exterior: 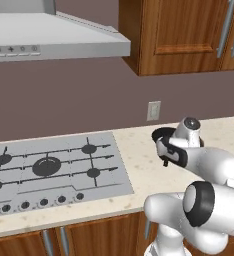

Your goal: Place both pans onto different burners. Then place the potato and the steak on different pans.

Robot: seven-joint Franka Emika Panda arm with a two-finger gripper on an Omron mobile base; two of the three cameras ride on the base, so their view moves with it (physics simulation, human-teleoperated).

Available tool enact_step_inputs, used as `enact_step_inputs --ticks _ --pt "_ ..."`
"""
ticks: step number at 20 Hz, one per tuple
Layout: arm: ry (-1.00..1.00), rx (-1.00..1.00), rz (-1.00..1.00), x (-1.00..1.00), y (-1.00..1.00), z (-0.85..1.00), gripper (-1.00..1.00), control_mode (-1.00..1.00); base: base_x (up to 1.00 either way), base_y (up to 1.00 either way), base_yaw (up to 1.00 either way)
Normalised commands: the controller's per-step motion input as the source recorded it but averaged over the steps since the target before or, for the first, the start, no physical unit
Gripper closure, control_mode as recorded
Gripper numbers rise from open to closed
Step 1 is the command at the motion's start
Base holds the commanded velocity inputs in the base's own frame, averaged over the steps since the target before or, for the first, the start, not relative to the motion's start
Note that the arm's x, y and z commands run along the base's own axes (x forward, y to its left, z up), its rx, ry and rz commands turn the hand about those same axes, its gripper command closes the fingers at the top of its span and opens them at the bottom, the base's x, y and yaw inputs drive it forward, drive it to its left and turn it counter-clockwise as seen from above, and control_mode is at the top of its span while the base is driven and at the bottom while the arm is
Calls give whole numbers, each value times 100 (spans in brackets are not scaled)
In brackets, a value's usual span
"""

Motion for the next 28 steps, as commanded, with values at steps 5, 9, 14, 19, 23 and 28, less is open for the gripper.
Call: enact_step_inputs --ticks 5,9,14,19,23,28 --pt "0 0 0 4 -6 -30 -100 -100 0 0 0" --pt "0 0 0 18 0 -21 -100 -100 0 0 0" --pt "0 0 0 24 -1 -13 -100 -100 0 0 0" --pt "0 0 0 19 -4 -19 -100 -100 0 0 0" --pt "0 0 0 18 -4 -20 -100 -100 0 0 0" --pt "0 0 0 20 0 -17 -100 -100 0 0 0"
